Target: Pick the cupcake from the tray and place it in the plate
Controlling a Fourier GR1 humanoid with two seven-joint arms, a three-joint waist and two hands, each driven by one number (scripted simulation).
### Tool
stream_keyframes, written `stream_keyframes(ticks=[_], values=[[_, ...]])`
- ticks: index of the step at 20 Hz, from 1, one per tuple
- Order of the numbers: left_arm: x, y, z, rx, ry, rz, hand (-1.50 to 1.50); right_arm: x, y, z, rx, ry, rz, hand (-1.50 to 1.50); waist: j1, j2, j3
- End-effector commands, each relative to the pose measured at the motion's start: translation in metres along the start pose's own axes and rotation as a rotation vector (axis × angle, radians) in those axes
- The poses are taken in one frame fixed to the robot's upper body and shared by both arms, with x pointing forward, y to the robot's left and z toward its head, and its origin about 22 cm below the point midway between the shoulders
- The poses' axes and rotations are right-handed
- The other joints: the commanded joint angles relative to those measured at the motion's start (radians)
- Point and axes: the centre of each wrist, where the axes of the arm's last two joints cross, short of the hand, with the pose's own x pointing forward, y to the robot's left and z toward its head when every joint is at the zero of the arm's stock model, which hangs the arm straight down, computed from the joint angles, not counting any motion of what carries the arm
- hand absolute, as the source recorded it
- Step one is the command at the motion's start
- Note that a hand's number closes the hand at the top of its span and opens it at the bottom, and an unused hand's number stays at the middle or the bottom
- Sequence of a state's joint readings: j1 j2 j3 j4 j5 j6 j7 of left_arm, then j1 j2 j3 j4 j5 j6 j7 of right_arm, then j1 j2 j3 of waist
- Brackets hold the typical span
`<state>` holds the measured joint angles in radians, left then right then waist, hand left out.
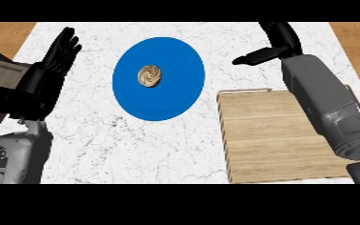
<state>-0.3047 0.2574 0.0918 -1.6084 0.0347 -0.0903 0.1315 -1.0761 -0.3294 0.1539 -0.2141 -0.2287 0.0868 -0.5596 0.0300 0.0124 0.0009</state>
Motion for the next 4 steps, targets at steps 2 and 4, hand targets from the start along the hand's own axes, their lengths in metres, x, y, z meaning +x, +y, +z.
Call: stream_keyframes(ticks=[2, 4], values=[[0.011, -0.004, 0.0, 0.003, -0.006, 0.015, 0.0, -0.015, -0.021, 0.017, 0.002, -0.027, 0.027, -1.5, 0.002, -0.001, 0.0], [0.0, 0.012, 0.003, -0.008, -0.005, -0.017, 0.0, 0.006, -0.034, 0.004, -0.01, -0.033, 0.075, -1.5, 0.0, -0.002, 0.0]])
